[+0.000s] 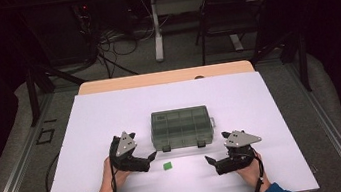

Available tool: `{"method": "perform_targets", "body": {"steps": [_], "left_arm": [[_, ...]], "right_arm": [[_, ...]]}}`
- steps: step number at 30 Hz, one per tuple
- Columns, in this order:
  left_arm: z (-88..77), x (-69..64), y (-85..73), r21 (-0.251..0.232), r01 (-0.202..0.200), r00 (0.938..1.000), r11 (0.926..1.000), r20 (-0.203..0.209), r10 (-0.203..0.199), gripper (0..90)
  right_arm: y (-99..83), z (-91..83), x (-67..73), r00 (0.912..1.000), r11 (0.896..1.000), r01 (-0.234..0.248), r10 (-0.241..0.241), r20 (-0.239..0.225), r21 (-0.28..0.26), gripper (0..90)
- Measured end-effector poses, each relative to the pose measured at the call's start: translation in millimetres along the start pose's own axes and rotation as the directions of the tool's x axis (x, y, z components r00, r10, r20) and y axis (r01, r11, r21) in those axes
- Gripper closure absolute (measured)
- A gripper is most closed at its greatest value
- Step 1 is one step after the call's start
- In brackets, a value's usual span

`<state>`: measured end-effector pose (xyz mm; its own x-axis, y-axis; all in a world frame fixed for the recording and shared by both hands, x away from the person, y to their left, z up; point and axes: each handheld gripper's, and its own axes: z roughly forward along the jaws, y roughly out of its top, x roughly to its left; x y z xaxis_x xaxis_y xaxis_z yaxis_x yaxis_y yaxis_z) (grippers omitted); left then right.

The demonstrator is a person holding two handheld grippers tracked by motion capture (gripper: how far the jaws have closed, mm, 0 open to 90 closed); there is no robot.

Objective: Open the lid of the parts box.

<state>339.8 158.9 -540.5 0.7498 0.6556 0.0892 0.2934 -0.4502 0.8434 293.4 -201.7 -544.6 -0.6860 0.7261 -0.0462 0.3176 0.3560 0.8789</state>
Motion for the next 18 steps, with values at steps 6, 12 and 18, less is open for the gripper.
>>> {"method": "perform_targets", "body": {"steps": [6,12,18], "left_arm": [[6.9,1.9,2.0,0.008,-0.015,0.9999,0.9998,-0.005,0.015,0.0],[12.8,2.2,3.7,0.021,-0.032,0.999,0.9993,-0.029,0.033,0.1],[18.5,3.9,3.3,0.028,-0.026,0.9995,0.9993,-0.02,0.026,2.9]], "right_arm": [[-0.5,-0.4,-0.6,0.9999,1.0,0.003,-0.003,0.011,-0.003,0.0],[-0.9,-0.1,-0.2,1.0,1.0,0.004,-0.004,0.004,0.004,0.0],[-0.9,0.4,0.1,1.0,1.0,0.006,-0.006,-0.001,0.003,0.0]]}}
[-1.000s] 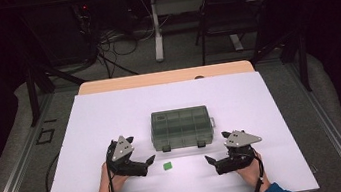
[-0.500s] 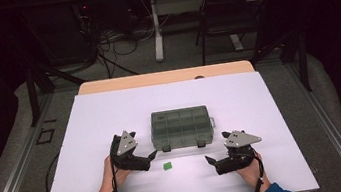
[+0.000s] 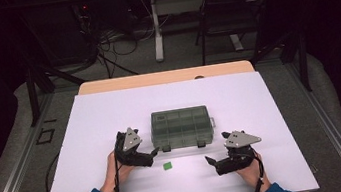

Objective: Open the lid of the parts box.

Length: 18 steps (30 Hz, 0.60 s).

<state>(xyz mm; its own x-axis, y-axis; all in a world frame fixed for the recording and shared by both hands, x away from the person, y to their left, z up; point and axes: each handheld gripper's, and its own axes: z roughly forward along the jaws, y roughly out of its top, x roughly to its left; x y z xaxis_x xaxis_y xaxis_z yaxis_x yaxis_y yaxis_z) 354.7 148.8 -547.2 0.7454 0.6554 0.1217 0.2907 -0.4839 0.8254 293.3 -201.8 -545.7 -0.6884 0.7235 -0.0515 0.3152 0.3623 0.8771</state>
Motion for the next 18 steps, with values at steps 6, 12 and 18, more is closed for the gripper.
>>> {"method": "perform_targets", "body": {"steps": [6,12,18], "left_arm": [[3.2,3.6,0.3,-0.005,0.005,0.9999,1.0,0.012,-0.005,7.5],[3.6,2.9,2.3,-0.039,-0.025,0.9996,0.9989,0.011,0.025,14.9],[2.0,1.1,3.8,-0.072,-0.051,0.9986,0.9961,0.012,0.052,18.4]], "right_arm": [[-0.3,0.5,-0.3,1.0,1.0,-0.001,0.001,-0.001,0.004,0.0],[0.0,0.0,-0.5,1.0,1.0,0.003,-0.003,0.003,0.003,0.0],[0.4,-0.9,-1.0,1.0,1.0,0.007,-0.007,0.005,0.005,0.0]]}}
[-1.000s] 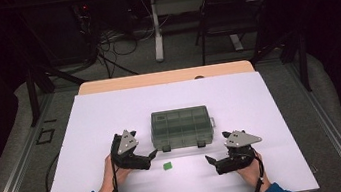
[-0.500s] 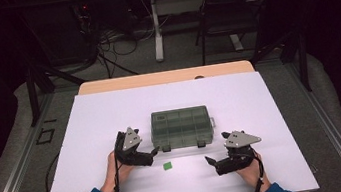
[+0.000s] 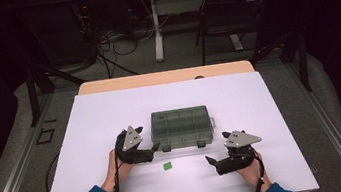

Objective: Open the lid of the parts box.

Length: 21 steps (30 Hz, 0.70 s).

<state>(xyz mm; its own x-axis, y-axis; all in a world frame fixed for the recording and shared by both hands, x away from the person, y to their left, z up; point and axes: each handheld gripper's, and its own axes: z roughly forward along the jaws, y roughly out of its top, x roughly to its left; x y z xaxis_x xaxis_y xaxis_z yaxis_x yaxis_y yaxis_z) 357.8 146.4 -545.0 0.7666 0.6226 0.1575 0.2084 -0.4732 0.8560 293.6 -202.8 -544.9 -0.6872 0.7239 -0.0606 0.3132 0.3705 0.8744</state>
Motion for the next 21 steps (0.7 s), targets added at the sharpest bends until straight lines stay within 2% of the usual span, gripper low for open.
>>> {"method": "perform_targets", "body": {"steps": [11,21], "left_arm": [[-0.8,-1.1,2.2,-0.058,-0.027,0.9995,0.998,0.017,0.028,31.0],[0.6,-0.4,2.3,-0.081,-0.031,0.9992,0.9962,0.024,0.033,43.0]], "right_arm": [[3.4,0.6,-3.3,0.9996,1.0,0.025,-0.025,0.009,-0.009,0.0],[7.9,6.5,-10.2,0.9987,0.999,0.043,-0.043,0.028,-0.003,0.9]]}}
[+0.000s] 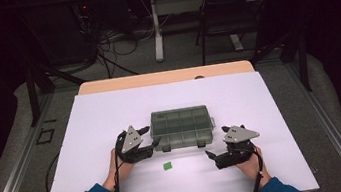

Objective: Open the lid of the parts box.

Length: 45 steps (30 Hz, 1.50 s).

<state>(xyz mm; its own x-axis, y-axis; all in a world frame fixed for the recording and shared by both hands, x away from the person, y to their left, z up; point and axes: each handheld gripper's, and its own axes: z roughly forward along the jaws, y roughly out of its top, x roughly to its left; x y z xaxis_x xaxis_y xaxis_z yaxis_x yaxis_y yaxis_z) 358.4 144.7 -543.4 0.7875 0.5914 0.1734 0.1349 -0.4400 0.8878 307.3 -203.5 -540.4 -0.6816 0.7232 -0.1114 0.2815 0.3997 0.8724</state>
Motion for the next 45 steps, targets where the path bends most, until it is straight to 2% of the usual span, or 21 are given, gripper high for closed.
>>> {"method": "perform_targets", "body": {"steps": [8,15,26,32,35,45], "left_arm": [[-0.3,1.3,-0.3,-0.018,0.002,1.0,0.9998,-0.001,-0.002,48.1],[-0.4,3.2,-0.9,-0.025,0.008,1.0,0.9996,-0.003,-0.008,50.8],[-0.3,4.3,-1.4,-0.034,0.014,0.9998,0.9993,-0.01,-0.014,53.3],[-1.4,5.6,-1.2,-0.045,0.02,0.9998,0.9988,-0.01,-0.02,55.7],[-1.9,6.4,-1.0,-0.046,0.018,0.9998,0.9988,-0.012,-0.019,57.0],[-1.5,10.7,1.2,-0.064,0.028,0.9995,0.9976,-0.014,-0.029,61.0]], "right_arm": [[4.4,5.2,-4.8,0.9996,1.0,0.018,-0.018,0.021,-0.003,6.4],[9.8,9.2,-9.4,0.9974,0.999,0.041,-0.039,0.061,-0.023,16.8],[18.4,17.0,-15.8,0.9891,0.995,0.082,-0.074,0.127,-0.064,41.4],[20.1,19.7,-15.5,0.9858,0.991,0.109,-0.098,0.136,-0.078,52.4],[20.8,19.5,-15.1,0.9833,0.989,0.12,-0.107,0.147,-0.083,54.6],[21.7,19.5,-19.9,0.984,0.989,0.105,-0.087,0.155,-0.109,60.7]]}}
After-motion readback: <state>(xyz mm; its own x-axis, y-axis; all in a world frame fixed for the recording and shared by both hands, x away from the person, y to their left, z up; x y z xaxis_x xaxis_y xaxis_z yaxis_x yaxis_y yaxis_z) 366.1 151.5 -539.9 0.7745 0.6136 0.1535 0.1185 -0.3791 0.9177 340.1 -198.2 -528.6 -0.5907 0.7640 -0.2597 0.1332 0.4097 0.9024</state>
